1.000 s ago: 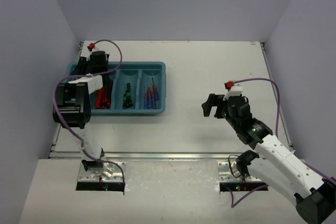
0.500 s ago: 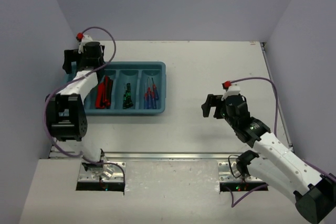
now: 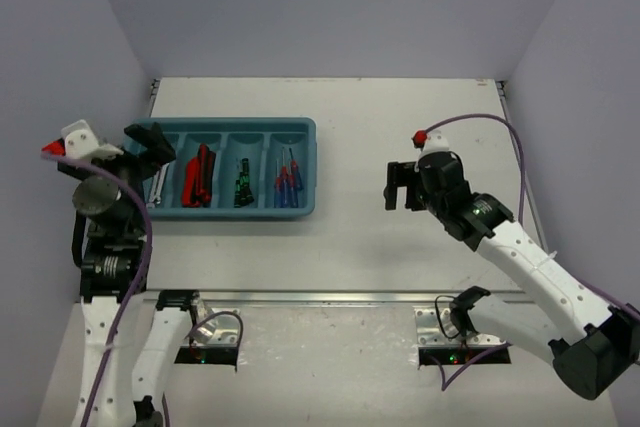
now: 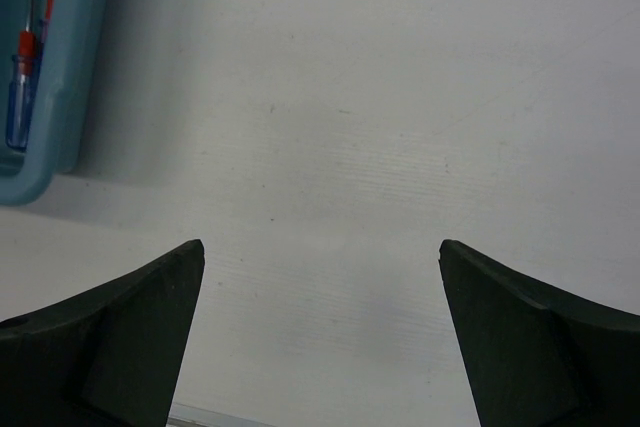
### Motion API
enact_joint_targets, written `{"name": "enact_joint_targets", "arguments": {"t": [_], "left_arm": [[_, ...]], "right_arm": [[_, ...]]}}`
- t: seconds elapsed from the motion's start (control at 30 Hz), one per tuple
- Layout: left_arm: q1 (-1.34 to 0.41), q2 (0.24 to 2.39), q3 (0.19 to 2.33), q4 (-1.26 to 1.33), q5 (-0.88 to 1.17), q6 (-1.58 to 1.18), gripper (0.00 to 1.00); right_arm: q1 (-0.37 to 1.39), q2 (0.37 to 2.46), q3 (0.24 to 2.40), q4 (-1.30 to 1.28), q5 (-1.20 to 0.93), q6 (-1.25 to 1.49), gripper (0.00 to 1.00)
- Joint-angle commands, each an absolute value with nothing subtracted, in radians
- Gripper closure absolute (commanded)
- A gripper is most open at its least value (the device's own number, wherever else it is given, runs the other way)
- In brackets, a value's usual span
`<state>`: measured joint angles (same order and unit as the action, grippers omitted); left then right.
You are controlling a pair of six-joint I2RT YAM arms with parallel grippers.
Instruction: Sort the tools into containers
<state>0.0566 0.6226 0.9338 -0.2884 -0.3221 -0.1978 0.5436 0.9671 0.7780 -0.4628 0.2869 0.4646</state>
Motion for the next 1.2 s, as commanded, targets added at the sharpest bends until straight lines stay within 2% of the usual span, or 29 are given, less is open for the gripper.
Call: {"name": "enact_joint_targets", "arguments": {"t": [0.0, 0.17, 0.37, 0.57, 0.93, 1.17], "left_arm": [[0.051, 0.527, 0.882, -0.432, -0.203, -0.225, 0.00], [0.039, 0.371, 0.846, -0.506, -0.114, -0.245, 0.00], [0.014, 0.332, 0.872, -0.574, -0.040, -0.253, 0.00], [-0.021, 0.315, 0.938, -0.643, 0.084, -0.211, 0.00], [-0.070, 0.263, 0.943, -0.705, 0.054, -0.183, 0.00], [-0.080, 0.276, 0.942, -0.696, 0.051, -0.181, 0.00]], "right_arm": [[0.541, 0.970, 0.950, -0.635, 0.378, 0.430, 0.01], [0.541, 0.918, 1.065, -0.754, 0.433, 0.373, 0.01], [0.541, 0.788, 1.083, -0.795, 0.446, 0.271, 0.01], [0.540, 0.686, 1.098, -0.888, 0.454, 0.294, 0.01], [0.540, 0.476, 1.078, -0.912, 0.546, 0.258, 0.01], [0.541, 0.448, 1.057, -0.907, 0.554, 0.253, 0.01]]}}
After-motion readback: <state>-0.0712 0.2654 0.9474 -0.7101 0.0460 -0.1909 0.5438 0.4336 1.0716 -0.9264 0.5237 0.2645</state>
